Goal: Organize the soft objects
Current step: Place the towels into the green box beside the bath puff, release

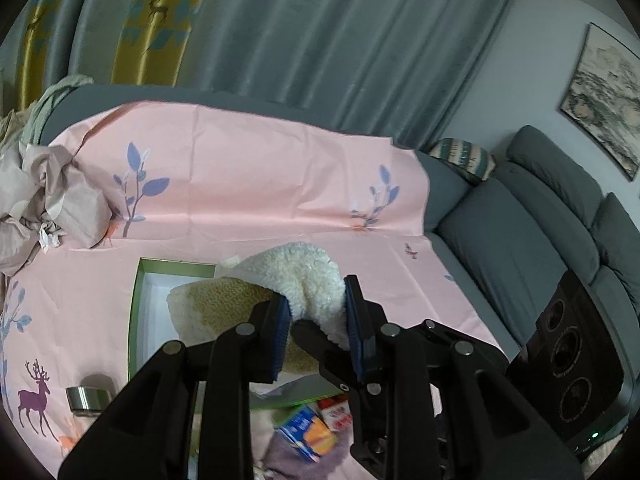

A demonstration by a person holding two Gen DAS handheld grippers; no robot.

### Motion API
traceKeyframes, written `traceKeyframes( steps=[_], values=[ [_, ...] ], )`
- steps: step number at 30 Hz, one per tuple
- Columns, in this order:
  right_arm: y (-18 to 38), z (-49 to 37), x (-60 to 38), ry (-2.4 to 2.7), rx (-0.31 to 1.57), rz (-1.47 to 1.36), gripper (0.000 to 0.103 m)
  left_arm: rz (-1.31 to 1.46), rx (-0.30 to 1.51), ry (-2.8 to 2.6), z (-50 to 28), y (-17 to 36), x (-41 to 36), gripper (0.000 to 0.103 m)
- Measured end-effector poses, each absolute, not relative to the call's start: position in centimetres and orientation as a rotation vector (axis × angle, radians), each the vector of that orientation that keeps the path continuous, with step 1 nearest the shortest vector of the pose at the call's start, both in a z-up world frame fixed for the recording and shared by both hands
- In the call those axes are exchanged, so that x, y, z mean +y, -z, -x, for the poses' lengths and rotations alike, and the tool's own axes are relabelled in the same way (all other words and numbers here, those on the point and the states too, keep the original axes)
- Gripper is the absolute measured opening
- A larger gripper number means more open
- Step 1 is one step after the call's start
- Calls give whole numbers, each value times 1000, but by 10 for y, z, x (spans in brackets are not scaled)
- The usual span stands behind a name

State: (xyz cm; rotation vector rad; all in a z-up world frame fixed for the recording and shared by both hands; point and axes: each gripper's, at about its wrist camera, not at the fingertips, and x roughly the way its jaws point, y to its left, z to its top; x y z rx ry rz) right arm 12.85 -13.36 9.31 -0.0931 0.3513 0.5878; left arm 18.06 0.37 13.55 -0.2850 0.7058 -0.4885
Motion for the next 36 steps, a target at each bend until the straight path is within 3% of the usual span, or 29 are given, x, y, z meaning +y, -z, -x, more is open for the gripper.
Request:
traceKeyframes(
  steps=[15,25,27,29,30,31,33,36],
  values=[
    [4,-197,-116,-616,625,56,14,277,898,370,-232,-35,7,24],
    [32,-207,-121,-616,765,39,14,257,956,352,-232,-10,2,27],
    [32,-207,-120,-611,771,48,14,242,957,342,-230,-9,1,35],
    [33,-206,-121,-606,778,52,15,228,951,330,-229,-10,1,61],
    [33,-206,-122,-603,779,51,20,223,944,326,-228,-10,2,70],
    [33,-205,-123,-598,780,49,24,218,939,322,-226,-11,1,72],
    [32,-202,-126,-590,775,43,42,204,931,312,-224,-14,2,78],
    [26,-191,-134,-576,745,45,57,179,912,291,-217,-20,2,87]
  ],
)
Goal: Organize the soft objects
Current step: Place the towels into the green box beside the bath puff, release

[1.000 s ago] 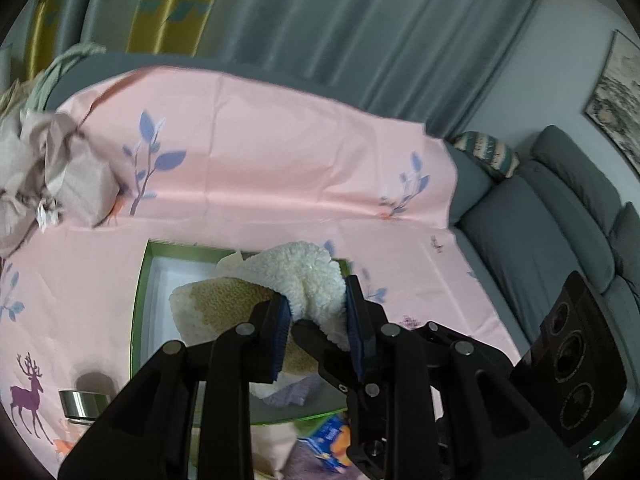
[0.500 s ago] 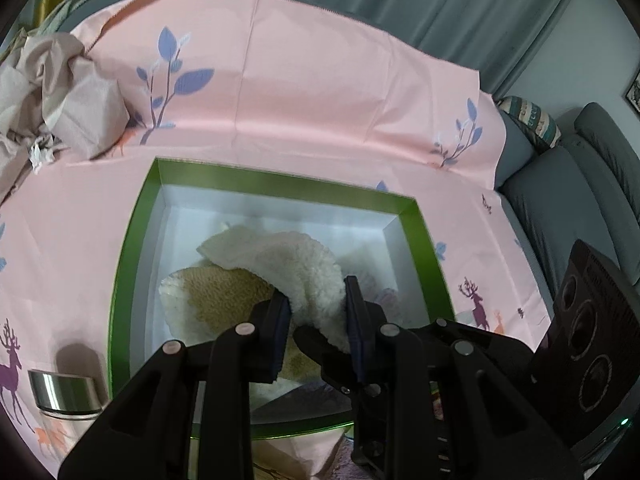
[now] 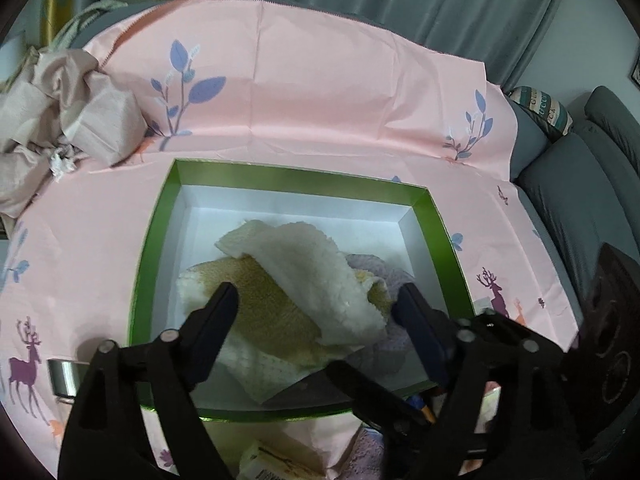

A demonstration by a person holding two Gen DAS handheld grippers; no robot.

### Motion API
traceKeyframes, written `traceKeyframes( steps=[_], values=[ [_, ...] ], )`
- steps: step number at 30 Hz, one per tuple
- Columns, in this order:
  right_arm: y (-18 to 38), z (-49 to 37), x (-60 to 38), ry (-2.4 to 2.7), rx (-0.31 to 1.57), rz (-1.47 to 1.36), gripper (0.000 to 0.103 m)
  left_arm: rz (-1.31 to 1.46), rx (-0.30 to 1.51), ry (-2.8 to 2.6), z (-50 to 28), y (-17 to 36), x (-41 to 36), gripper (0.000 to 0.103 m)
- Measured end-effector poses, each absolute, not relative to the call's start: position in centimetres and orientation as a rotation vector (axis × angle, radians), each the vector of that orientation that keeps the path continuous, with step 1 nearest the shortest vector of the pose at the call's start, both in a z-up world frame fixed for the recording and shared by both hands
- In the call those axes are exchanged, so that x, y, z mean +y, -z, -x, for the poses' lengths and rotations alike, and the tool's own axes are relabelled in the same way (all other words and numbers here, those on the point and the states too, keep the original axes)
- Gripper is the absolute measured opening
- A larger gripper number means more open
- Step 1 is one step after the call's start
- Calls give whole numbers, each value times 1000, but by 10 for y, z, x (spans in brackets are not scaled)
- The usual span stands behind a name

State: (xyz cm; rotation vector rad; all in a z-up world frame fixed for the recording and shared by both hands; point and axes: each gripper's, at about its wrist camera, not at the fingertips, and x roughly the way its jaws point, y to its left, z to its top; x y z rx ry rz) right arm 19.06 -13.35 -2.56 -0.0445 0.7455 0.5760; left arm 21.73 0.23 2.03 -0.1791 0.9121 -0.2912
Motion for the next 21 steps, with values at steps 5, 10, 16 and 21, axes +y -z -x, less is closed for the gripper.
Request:
traceKeyframes(
  steps=[5,10,16,21],
  values=[
    [14,-171,-146,-554,713,32,61,130,858,258,-198,-34,2,101],
    [0,-146,-160,-517,660,26,68,91,818,232,-179,-47,1,102],
    [-17,-112,-173,-462,600,22,80,50,768,204,-150,-62,-2,102],
    [-27,-91,-182,-408,583,15,84,43,714,189,-118,-75,-3,102]
  ],
)
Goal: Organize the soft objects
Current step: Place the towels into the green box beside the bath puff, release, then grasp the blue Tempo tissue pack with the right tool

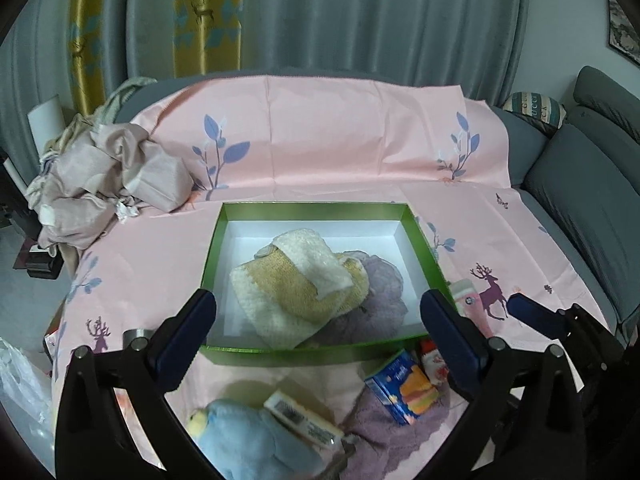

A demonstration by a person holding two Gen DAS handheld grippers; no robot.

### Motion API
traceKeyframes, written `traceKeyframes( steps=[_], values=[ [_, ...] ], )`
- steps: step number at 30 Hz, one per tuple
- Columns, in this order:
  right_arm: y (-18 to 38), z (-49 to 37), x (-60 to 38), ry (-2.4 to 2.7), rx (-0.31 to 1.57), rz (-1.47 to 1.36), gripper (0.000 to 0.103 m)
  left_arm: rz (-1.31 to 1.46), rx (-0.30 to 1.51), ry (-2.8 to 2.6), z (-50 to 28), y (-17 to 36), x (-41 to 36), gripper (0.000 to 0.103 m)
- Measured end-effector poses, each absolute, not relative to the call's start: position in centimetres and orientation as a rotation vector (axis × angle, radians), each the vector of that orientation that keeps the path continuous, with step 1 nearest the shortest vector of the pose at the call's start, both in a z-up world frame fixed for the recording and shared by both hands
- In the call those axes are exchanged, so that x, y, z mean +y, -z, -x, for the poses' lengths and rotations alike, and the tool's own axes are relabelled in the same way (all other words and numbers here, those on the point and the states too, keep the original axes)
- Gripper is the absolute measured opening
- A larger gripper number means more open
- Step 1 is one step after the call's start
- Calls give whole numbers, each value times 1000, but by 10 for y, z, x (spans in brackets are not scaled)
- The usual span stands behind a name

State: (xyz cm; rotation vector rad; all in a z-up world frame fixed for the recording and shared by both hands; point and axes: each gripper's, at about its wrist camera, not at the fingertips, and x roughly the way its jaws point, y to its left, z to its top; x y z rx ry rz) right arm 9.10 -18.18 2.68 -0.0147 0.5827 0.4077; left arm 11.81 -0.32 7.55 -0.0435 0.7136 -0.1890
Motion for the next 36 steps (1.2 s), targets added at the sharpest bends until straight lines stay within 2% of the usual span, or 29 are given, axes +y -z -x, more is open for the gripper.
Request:
traceKeyframes(
  steps=[14,25,36],
  values=[
    [-27,-33,-200,-393,586,-10,84,7,653,176,-40,-79,-7,102],
    [16,-5,-209,-366,654,81,84,183,818,317,-10,-12,10,102],
    [66,-13,-219,-418,727,28,84,186,860,482,-15,11,-28,102]
  ],
)
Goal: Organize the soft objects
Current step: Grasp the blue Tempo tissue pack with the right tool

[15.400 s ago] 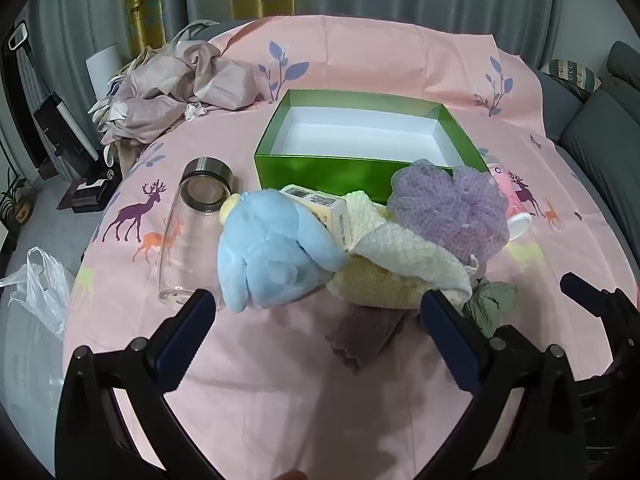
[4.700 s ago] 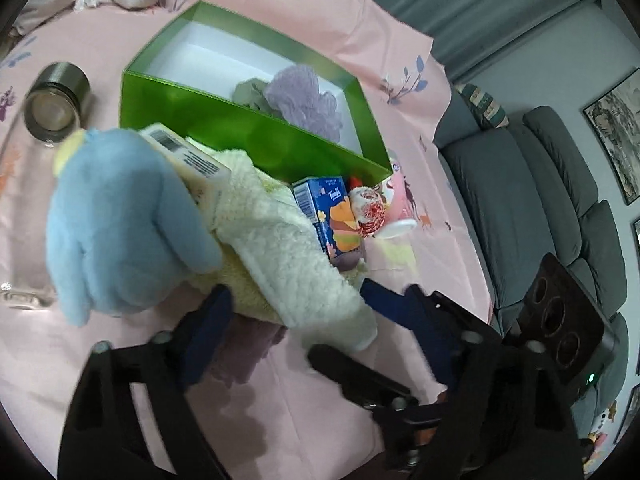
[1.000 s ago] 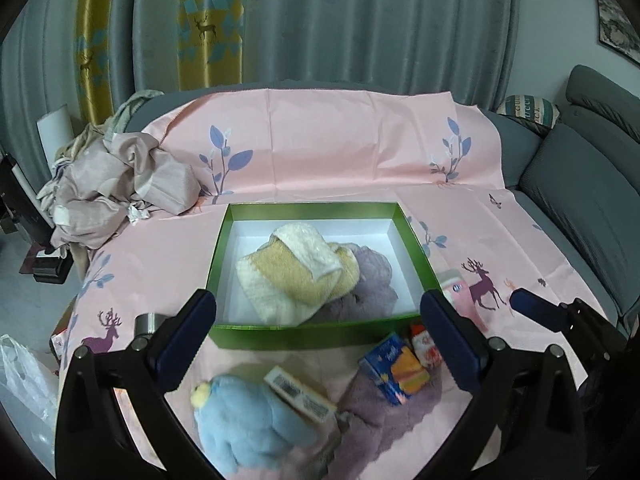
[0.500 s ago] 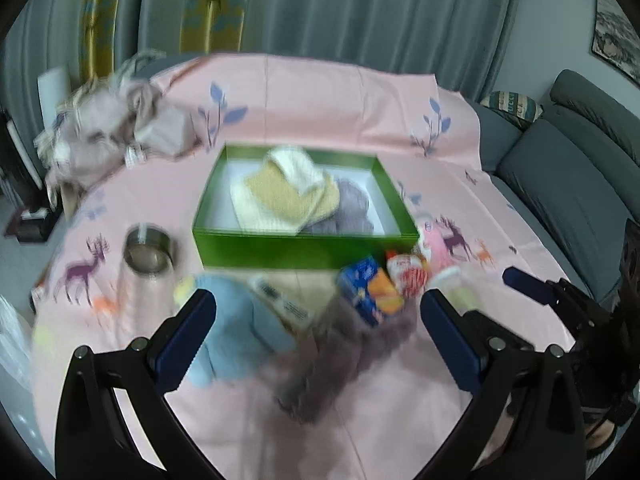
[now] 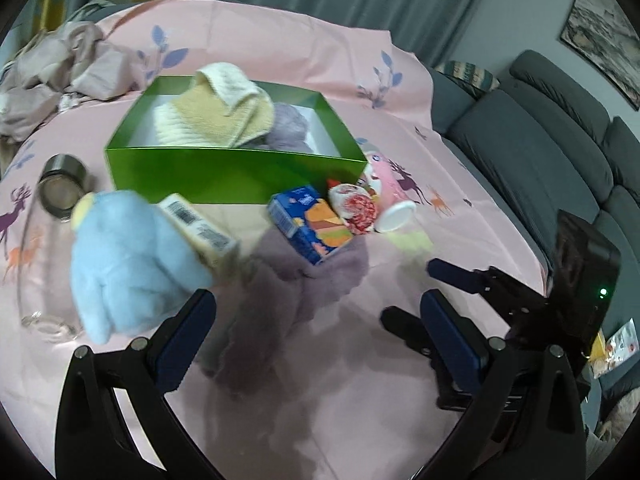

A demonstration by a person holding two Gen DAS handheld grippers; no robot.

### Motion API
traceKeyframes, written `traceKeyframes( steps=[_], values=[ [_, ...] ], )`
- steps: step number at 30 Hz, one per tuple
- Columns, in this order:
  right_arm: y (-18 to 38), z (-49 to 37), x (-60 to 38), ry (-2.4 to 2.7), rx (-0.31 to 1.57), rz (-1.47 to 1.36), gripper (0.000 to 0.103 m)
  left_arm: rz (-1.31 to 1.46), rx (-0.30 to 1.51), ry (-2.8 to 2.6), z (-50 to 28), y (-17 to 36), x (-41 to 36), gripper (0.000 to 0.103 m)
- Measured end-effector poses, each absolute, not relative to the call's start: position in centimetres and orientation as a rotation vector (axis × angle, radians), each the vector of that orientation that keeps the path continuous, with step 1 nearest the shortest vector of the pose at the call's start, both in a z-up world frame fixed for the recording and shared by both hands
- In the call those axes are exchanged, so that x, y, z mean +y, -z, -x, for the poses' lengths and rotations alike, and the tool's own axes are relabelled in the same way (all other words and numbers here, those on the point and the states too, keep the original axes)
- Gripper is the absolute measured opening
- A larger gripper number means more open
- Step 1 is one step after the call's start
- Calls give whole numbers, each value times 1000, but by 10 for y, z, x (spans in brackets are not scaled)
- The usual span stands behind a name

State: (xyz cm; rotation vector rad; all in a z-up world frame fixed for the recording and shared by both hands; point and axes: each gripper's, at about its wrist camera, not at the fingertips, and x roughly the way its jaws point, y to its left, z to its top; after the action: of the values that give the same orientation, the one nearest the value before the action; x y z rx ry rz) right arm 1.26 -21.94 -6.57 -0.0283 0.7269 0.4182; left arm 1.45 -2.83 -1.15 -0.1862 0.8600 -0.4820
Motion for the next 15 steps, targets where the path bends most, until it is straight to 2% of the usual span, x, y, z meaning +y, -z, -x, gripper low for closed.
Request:
traceKeyframes(
  steps=[10,15],
  values=[
    [79,-52,-226,-496,745,-79,82,107,901,493,-57,18,-57,101],
    [90,-76,-222,-524,794,-96,75,64,962,470,-82,27,-73,88]
  ],
)
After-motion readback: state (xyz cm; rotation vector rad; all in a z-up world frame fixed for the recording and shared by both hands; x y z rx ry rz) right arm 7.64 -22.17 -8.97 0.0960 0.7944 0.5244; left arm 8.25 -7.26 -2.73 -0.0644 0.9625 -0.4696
